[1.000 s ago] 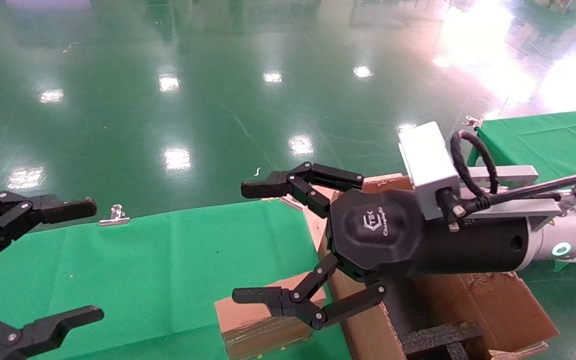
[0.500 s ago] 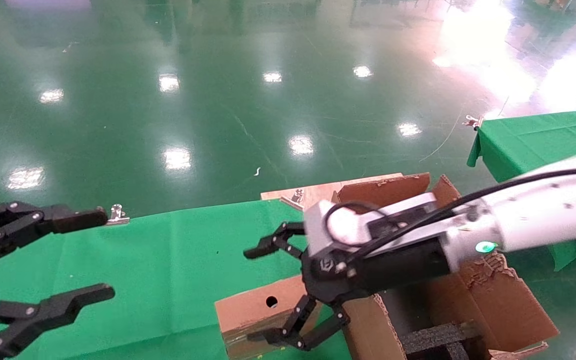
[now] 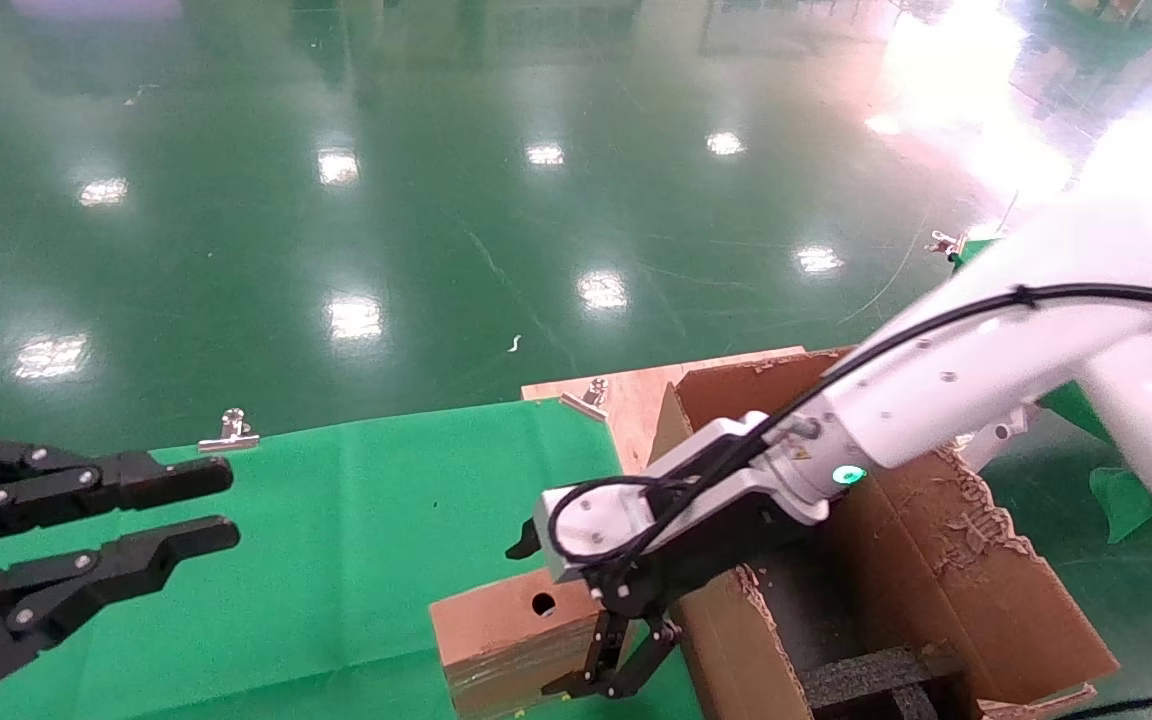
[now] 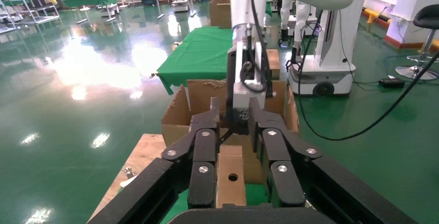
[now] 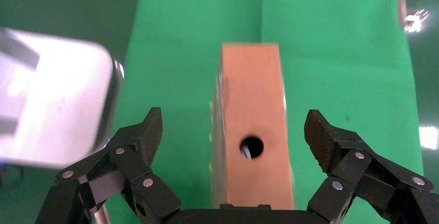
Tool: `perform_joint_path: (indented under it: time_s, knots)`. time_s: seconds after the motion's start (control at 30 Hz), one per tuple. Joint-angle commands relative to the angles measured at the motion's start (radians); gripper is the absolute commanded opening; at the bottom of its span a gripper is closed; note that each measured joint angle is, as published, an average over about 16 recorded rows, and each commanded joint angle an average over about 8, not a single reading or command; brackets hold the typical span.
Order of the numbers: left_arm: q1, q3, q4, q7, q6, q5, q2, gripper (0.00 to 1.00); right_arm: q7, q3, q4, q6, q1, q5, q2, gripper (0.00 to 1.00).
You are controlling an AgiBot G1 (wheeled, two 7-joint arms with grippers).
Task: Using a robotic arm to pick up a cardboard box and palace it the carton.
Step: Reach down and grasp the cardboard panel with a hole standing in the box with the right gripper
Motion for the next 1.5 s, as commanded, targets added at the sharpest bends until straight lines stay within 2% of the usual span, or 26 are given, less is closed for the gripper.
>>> perform_joint_path:
  time_s: [0.03,0.3,0.33,0.43,0.47,0.5,0.57,0.6,0.7,0.77,1.5]
  knots:
    - [0.0,0.0,0.0,0.0,0.0,0.0,0.0,0.0,-0.015,-0.038,-0.01,0.002,0.027,-0.035,-0.021,1.0]
    - [0.0,0.001,0.0,0.0,0.0,-0.001,0.0,0.0,-0.066,-0.149,-0.049,0.003,0.103,-0.121,-0.086,1.0]
    - [0.0,0.001,0.0,0.0,0.0,-0.001,0.0,0.04,-0.072,-0.16,-0.054,0.004,0.109,-0.126,-0.091,1.0]
    - [0.0,0.001,0.0,0.001,0.0,-0.001,0.0,0.42,-0.088,-0.187,-0.071,0.007,0.123,-0.132,-0.105,1.0]
    - [0.0,0.001,0.0,0.001,0.0,-0.001,0.0,0.54,-0.093,-0.194,-0.076,0.008,0.126,-0.133,-0.108,0.96]
    - [0.0,0.001,0.0,0.001,0.0,-0.001,0.0,0.66,-0.097,-0.2,-0.08,0.008,0.129,-0.134,-0.111,0.88]
    - [0.0,0.001,0.0,0.001,-0.001,-0.001,-0.001,0.92,-0.106,-0.213,-0.09,0.009,0.136,-0.136,-0.118,0.63]
    - [0.0,0.001,0.0,0.001,-0.001,-0.001,-0.001,1.0,-0.109,-0.219,-0.093,0.01,0.139,-0.138,-0.121,0.5]
    - [0.0,0.001,0.0,0.001,-0.001,-0.001,-0.001,1.0,-0.115,-0.23,-0.1,0.01,0.146,-0.141,-0.126,0.13]
    - [0.0,0.001,0.0,0.001,-0.001,0.0,-0.001,1.0,-0.117,-0.235,-0.103,0.01,0.149,-0.143,-0.128,0.0]
    - [0.0,0.001,0.0,0.001,-0.001,-0.001,-0.001,1.0,-0.112,-0.22,-0.094,0.01,0.14,-0.137,-0.121,0.0]
